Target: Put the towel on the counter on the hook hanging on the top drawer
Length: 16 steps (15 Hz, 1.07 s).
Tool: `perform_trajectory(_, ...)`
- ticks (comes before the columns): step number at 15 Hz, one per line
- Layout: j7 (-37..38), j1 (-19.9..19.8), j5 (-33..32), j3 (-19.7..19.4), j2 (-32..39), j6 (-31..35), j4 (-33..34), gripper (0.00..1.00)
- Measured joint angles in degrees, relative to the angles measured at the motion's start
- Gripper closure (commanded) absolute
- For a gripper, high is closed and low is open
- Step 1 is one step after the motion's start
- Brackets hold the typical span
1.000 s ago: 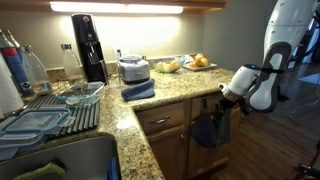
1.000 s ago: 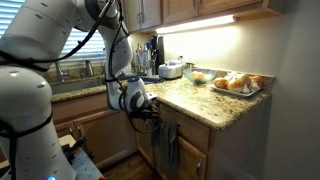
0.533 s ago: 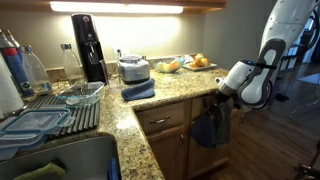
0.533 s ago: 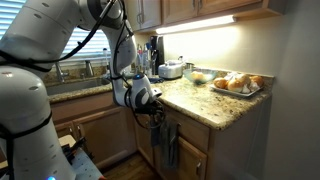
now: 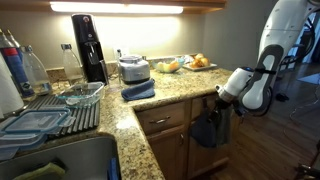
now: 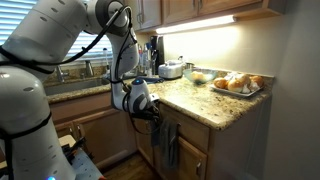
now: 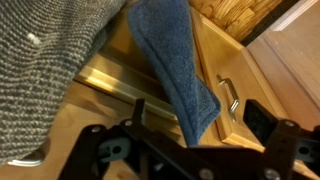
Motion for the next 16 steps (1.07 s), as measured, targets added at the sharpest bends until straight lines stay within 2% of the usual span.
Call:
perform_trajectory(2, -0.32, -0.28, 0.0, 0.0, 0.52, 0.0, 0.42, 0.04)
perform_trajectory(3, -0.44, -0.44, 0.0, -0.06, 0.72, 0.0, 0.83, 0.12)
perform_trajectory(4, -0.52, -0.59, 0.0, -0.15, 0.99, 0.0, 1.33, 0.27)
perform_trajectory(6, -0.55, -0.92, 0.0, -0.21, 1.69, 0.0, 2.39, 0.44)
perform_trajectory(12, -0.56, -2.19, -0.08, 0.53, 4.18, 0.0, 4.04, 0.84)
perform_trajectory(14, -0.56, -2.28, -0.14, 0.62, 4.74, 0.0, 4.43, 0.95)
perform_trajectory(16, -0.56, -2.59, -0.52, 0.92, 4.78, 0.0, 4.65, 0.98)
